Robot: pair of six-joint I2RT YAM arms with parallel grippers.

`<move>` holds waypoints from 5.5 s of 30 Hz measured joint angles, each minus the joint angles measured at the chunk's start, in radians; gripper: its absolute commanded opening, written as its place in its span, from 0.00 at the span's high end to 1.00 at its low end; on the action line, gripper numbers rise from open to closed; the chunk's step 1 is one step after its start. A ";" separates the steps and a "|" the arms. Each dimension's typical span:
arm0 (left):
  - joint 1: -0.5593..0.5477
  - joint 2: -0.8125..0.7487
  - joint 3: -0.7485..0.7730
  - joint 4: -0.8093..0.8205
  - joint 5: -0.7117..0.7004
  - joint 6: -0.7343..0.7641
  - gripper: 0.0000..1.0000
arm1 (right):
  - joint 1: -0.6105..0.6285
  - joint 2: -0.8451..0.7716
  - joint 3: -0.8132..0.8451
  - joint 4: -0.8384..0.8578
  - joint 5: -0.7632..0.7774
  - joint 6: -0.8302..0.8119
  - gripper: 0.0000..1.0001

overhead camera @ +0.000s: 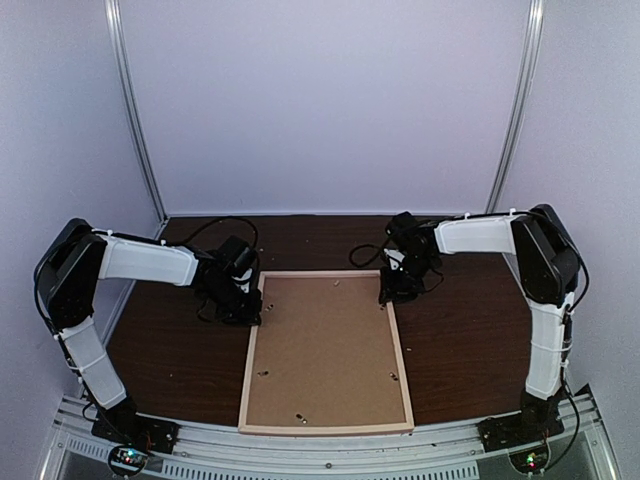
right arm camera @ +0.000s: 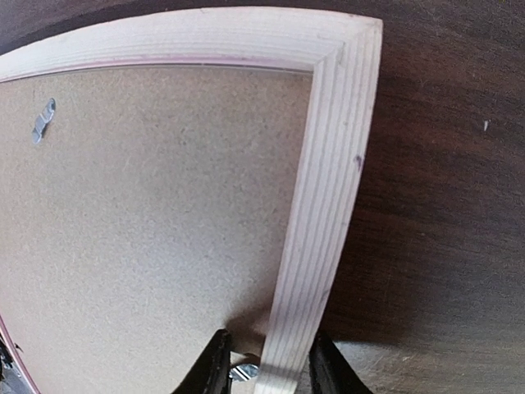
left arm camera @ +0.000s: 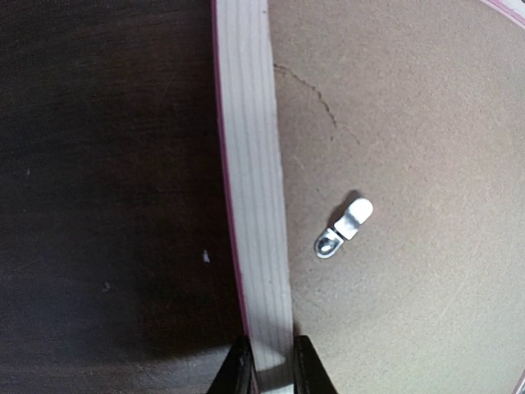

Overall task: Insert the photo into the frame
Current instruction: Press the fastener onto the backboard, then adjust the photo frame at the center of the board, then press the fastener onto the backboard.

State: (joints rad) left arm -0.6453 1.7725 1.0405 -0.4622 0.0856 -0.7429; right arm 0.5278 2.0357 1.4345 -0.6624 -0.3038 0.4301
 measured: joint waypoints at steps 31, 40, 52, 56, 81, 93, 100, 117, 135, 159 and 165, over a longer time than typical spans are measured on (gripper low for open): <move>0.000 0.000 0.002 -0.002 0.000 0.002 0.85 | -0.059 0.098 0.153 -0.194 -0.139 -0.341 0.70; 0.000 0.001 0.003 -0.004 0.000 0.007 0.85 | -0.064 0.119 0.187 -0.243 -0.151 -0.428 0.63; -0.002 0.006 0.013 -0.011 0.000 0.012 0.85 | -0.098 0.123 0.190 -0.264 -0.204 -0.444 0.53; -0.002 0.006 0.013 -0.011 -0.001 0.012 0.85 | -0.128 0.122 0.186 -0.252 -0.234 -0.394 0.49; -0.002 0.007 0.014 -0.010 -0.001 0.011 0.84 | 0.003 -0.256 -0.330 0.015 -0.219 -0.108 0.41; -0.002 0.008 0.014 -0.006 0.000 0.011 0.84 | 0.051 -0.263 -0.381 0.076 -0.158 -0.035 0.62; -0.003 0.008 0.014 -0.003 -0.001 0.011 0.84 | 0.061 -0.230 -0.330 0.055 -0.087 -0.037 0.75; -0.002 0.016 0.018 0.030 -0.072 -0.024 0.83 | 0.016 -0.010 0.014 -0.077 -0.004 -0.120 0.62; -0.005 0.042 0.046 0.043 -0.071 -0.026 0.82 | 0.043 -0.361 -0.269 -0.033 0.013 -0.154 0.27; -0.006 0.056 0.062 0.043 -0.071 -0.022 0.82 | 0.248 -0.469 -0.499 -0.021 0.008 -0.164 0.40; -0.006 0.056 0.062 0.043 -0.071 -0.021 0.82 | 0.269 -0.459 -0.499 -0.022 0.010 -0.188 0.43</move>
State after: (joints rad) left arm -0.6510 1.8286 1.1023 -0.4194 0.0143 -0.7635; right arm 0.7971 1.5772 0.9360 -0.6842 -0.2943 0.2424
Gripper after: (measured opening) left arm 0.186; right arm 0.579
